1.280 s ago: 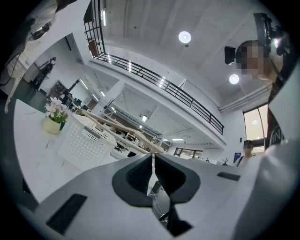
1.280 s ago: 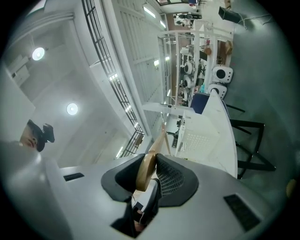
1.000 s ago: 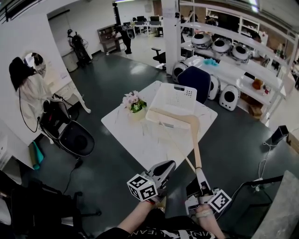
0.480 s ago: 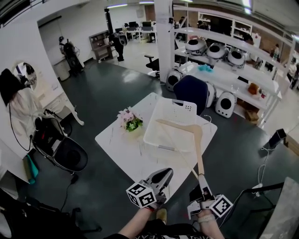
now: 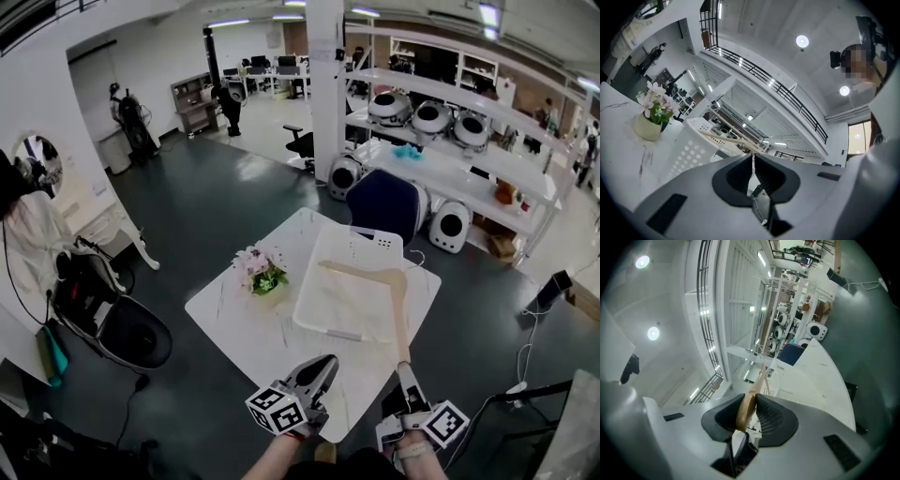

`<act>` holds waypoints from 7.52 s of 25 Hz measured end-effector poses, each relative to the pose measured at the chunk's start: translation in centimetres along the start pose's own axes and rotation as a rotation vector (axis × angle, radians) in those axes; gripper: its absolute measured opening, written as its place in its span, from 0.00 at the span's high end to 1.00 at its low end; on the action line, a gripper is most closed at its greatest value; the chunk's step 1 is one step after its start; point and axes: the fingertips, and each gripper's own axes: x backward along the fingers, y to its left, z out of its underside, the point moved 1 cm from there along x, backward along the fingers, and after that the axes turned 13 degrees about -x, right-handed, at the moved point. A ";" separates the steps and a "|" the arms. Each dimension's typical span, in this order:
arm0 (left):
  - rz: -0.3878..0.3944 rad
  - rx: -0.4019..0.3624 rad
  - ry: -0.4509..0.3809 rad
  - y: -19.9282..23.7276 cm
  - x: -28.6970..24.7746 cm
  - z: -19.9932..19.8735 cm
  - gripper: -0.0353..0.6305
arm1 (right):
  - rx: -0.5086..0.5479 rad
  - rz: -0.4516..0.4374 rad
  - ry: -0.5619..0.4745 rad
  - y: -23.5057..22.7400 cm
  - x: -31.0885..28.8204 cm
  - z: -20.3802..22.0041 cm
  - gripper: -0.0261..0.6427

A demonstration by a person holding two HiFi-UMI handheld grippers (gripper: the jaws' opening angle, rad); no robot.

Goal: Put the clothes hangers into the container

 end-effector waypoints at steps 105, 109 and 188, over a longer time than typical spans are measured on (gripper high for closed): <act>-0.017 0.002 0.012 4.1 -4.4 -0.7 0.91 | 0.487 0.405 0.282 -5.0 -12.7 -4.3 0.85; -0.010 -0.003 0.018 4.1 -4.5 -0.8 0.91 | 0.476 0.417 0.270 -5.3 -12.7 -4.5 0.84; 0.035 0.000 0.048 1.6 -1.5 0.7 0.91 | 0.549 0.396 0.354 -5.4 -5.3 1.5 0.71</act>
